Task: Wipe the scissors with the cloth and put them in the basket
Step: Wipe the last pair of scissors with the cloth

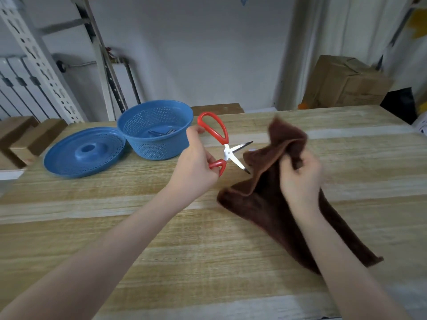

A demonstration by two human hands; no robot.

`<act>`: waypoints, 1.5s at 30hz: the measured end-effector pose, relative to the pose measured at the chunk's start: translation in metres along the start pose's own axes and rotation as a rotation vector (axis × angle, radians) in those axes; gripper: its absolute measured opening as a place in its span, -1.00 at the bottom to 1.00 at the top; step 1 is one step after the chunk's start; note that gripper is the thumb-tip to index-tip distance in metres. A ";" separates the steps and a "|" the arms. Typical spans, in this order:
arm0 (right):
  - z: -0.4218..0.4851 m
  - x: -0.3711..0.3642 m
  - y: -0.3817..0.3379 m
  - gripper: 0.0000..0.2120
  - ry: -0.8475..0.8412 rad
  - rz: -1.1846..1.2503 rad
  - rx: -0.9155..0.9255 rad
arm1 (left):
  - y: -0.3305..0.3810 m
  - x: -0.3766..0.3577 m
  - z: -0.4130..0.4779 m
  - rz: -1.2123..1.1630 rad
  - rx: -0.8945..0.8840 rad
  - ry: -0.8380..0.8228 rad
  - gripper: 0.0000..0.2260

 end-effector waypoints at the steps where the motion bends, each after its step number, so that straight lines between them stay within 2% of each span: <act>1: 0.004 0.004 0.017 -0.82 0.022 0.106 -0.153 | 0.001 0.000 -0.002 0.001 -0.012 0.006 -0.43; 3: 0.002 -0.003 0.036 -0.75 -0.021 0.279 -0.356 | 0.003 -0.001 -0.005 0.005 -0.026 0.019 -0.45; 5: -0.001 -0.012 0.028 -0.72 -0.105 0.260 -0.349 | 0.004 -0.004 -0.006 0.033 -0.044 0.014 -0.47; 6: 0.000 -0.013 0.013 -0.75 -0.134 0.171 -0.243 | 0.006 -0.007 -0.006 0.059 -0.055 -0.001 -0.47; 8: 0.001 -0.021 -0.026 -0.84 -0.196 -0.097 0.113 | 0.012 -0.013 -0.006 0.127 -0.081 -0.048 -0.47; 9: -0.002 -0.035 -0.042 -0.77 -0.274 -0.271 0.272 | 0.015 -0.015 -0.006 0.158 -0.099 -0.068 -0.47; 10: -0.006 -0.051 -0.050 -0.70 -0.361 -0.445 0.384 | 0.019 -0.017 -0.007 0.183 -0.119 -0.076 -0.48; 12: -0.012 -0.074 -0.052 -0.67 -0.500 -0.651 0.470 | 0.023 -0.015 -0.008 0.212 -0.151 -0.067 -0.49; 17: -0.007 -0.082 -0.053 -0.80 -0.599 -0.470 0.453 | 0.020 -0.011 -0.010 0.194 -0.162 -0.056 -0.49; 22: 0.001 -0.082 -0.039 -0.80 -0.673 -0.443 0.404 | 0.011 -0.023 -0.006 0.155 -0.085 -0.177 -0.48; 26: 0.001 -0.078 -0.036 -0.81 -0.557 -0.327 0.352 | 0.009 -0.028 -0.005 0.172 -0.085 -0.177 -0.44; 28: 0.002 -0.066 -0.029 -0.87 -0.407 -0.131 0.225 | 0.003 -0.026 -0.005 0.171 -0.062 -0.162 -0.42; 32: -0.001 -0.023 0.029 -0.93 0.084 0.353 -0.314 | -0.006 -0.009 -0.011 0.068 -0.029 -0.025 -0.48; 33: -0.008 -0.023 0.047 -0.87 0.131 0.417 -0.430 | -0.009 -0.004 -0.012 0.044 -0.017 0.025 -0.50; 35: -0.023 -0.039 0.067 -0.66 0.068 0.485 -0.577 | -0.011 0.002 -0.014 0.019 -0.007 0.082 -0.53; 36: -0.030 -0.052 0.072 -0.61 -0.003 0.531 -0.635 | -0.009 0.000 -0.015 0.013 -0.016 0.085 -0.53; 39: -0.049 -0.088 0.072 -0.63 -0.183 0.693 -0.814 | -0.002 -0.010 -0.018 0.023 -0.060 0.080 -0.51; 43: -0.046 -0.107 0.057 -0.58 -0.446 0.813 -0.795 | -0.008 -0.002 -0.019 -0.045 -0.063 0.152 -0.53; 45: -0.044 -0.095 0.066 -0.64 -0.418 0.752 -0.859 | -0.014 0.004 -0.020 -0.068 -0.045 0.169 -0.52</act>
Point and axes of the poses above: each hand's wrist, its own z-axis towards the middle knuckle, its own x-axis out of the back of the hand, y = z × x, the point moved 10 cm from there along z, towards the middle knuckle, and after that the axes turned 3 degrees about -y, right-handed, at the moved point
